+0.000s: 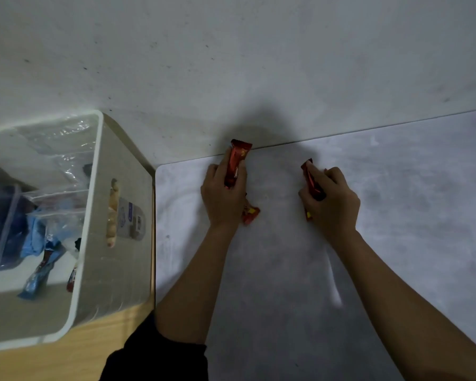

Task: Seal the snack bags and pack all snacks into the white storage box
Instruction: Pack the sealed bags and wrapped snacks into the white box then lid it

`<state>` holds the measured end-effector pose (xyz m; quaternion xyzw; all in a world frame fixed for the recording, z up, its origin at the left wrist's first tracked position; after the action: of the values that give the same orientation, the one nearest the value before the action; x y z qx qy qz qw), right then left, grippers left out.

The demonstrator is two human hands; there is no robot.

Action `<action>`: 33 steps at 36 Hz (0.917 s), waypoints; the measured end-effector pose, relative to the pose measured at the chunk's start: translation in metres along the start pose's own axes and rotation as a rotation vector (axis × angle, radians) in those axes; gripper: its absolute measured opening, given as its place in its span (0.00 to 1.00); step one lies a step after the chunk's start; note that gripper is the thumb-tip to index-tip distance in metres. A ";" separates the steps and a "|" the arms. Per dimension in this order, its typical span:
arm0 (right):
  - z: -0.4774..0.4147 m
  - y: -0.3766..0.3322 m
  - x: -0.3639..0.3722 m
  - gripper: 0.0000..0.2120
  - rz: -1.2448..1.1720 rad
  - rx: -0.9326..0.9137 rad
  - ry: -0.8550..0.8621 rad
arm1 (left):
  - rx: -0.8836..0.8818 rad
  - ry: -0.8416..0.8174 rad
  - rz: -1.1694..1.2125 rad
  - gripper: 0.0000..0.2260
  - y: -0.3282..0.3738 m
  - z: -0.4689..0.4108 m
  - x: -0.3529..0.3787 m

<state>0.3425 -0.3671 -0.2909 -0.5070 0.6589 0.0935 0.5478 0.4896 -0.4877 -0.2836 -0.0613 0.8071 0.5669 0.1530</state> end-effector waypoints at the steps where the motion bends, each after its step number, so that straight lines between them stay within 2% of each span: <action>1: 0.000 -0.001 -0.002 0.19 0.002 -0.001 0.010 | -0.021 0.001 0.004 0.21 0.000 0.000 -0.001; 4: -0.001 -0.005 -0.005 0.19 0.009 0.006 0.029 | -0.032 -0.042 -0.078 0.21 -0.006 0.003 -0.004; 7: 0.001 -0.005 -0.007 0.19 0.025 0.025 0.016 | 0.039 -0.082 -0.225 0.21 -0.012 0.016 -0.009; 11: 0.009 -0.002 -0.008 0.20 0.054 0.092 -0.002 | 0.153 -0.146 -0.223 0.20 -0.006 0.033 -0.004; 14: 0.015 0.002 -0.010 0.20 0.032 0.164 -0.018 | 0.311 -0.252 -0.199 0.18 -0.005 0.038 0.009; 24: 0.023 0.011 -0.011 0.14 0.004 0.259 0.029 | 0.771 -0.488 -0.338 0.18 -0.005 0.045 0.031; 28: 0.023 0.012 -0.011 0.14 -0.003 0.317 0.042 | 0.769 -0.492 -0.365 0.18 -0.007 0.043 0.034; 33: 0.024 0.014 -0.014 0.15 -0.025 0.328 0.048 | 0.597 -0.498 -0.313 0.19 -0.006 0.041 0.033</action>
<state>0.3455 -0.3363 -0.2942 -0.4209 0.6717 -0.0343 0.6086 0.4675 -0.4496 -0.3121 0.0028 0.8553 0.2754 0.4389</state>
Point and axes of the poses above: each hand's wrist, its own z-axis away from the middle knuckle, its own x-axis out of the palm, y = z × x, the point moved 1 cm from there along -z, towards the middle knuckle, and after that the axes turned 11 degrees about z, right-handed, at the moved point
